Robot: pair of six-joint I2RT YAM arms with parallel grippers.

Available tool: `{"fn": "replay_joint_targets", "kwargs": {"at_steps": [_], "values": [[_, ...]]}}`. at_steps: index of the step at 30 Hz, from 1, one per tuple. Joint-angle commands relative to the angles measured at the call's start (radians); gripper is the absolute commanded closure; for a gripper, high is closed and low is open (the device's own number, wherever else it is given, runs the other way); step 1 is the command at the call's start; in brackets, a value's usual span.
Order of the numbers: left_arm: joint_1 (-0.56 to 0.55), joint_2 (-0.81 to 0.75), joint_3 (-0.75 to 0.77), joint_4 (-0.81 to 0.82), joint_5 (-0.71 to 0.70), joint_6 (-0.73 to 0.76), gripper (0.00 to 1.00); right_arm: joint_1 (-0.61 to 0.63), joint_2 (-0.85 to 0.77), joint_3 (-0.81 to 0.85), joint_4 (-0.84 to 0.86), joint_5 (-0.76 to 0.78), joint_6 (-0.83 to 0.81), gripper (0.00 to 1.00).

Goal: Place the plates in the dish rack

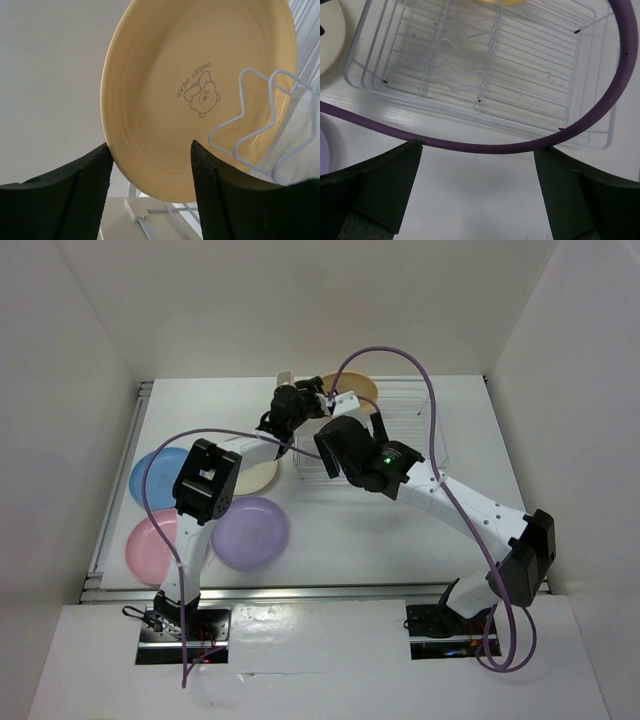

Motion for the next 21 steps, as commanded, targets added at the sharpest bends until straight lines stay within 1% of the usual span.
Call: {"fn": "replay_joint_targets", "kwargs": {"at_steps": [1, 3, 4, 5, 7, 8, 9, 10, 11, 13, 15, 16, 17, 18, 20, 21], "values": [[-0.102, -0.078, -0.026, -0.002, 0.005, 0.010, 0.31, 0.002, -0.055, -0.021, 0.162, -0.020, -0.016, 0.00], [-0.102, -0.104, -0.057, 0.012, -0.040, 0.010, 0.31, 0.002, -0.080, -0.048, 0.185, -0.020, -0.016, 0.00], [-0.111, -0.122, -0.070, 0.036, -0.087, 0.019, 0.30, 0.002, -0.080, -0.057, 0.194, -0.020, -0.016, 0.00], [-0.111, -0.167, -0.083, 0.077, -0.112, 0.003, 0.27, 0.002, -0.092, -0.067, 0.211, -0.020, -0.016, 0.00], [-0.111, -0.216, -0.107, 0.098, -0.163, -0.016, 0.22, 0.002, -0.104, -0.097, 0.220, -0.040, -0.016, 0.00], [-0.111, -0.242, -0.107, 0.098, -0.221, -0.026, 0.20, 0.002, -0.104, -0.097, 0.234, -0.040, -0.016, 0.00], [-0.120, -0.295, -0.107, 0.075, -0.248, -0.026, 0.19, 0.002, -0.104, -0.111, 0.248, -0.049, -0.016, 0.00], [-0.120, -0.322, -0.107, 0.041, -0.278, -0.026, 0.19, 0.002, -0.104, -0.122, 0.248, -0.064, -0.016, 0.00], [-0.120, -0.345, -0.097, 0.002, -0.345, -0.026, 0.18, 0.002, -0.115, -0.122, 0.258, -0.064, -0.016, 0.00], [-0.129, -0.418, -0.106, -0.103, -0.402, -0.075, 0.18, 0.002, -0.124, -0.148, 0.274, -0.075, -0.025, 0.00], [-0.120, -0.475, -0.159, -0.137, -0.419, -0.126, 0.16, 0.002, -0.133, -0.165, 0.313, -0.088, -0.037, 0.00], [-0.120, -0.501, -0.217, -0.155, -0.431, -0.126, 0.16, 0.002, -0.133, -0.174, 0.324, -0.088, -0.054, 0.00], [-0.120, -0.536, -0.236, -0.190, -0.457, -0.144, 0.15, 0.002, -0.143, -0.186, 0.334, -0.088, -0.065, 0.00], [-0.120, -0.549, -0.236, -0.230, -0.539, -0.211, 0.15, -0.007, -0.143, -0.186, 0.349, -0.088, -0.089, 0.00], [-0.111, -0.560, -0.210, -0.362, -0.613, -0.305, 0.15, -0.007, -0.143, -0.186, 0.360, -0.075, -0.115, 0.00], [-0.082, -0.572, -0.210, -0.491, -0.631, -0.420, 0.15, -0.007, -0.143, -0.195, 0.373, -0.075, -0.138, 0.00]]}}
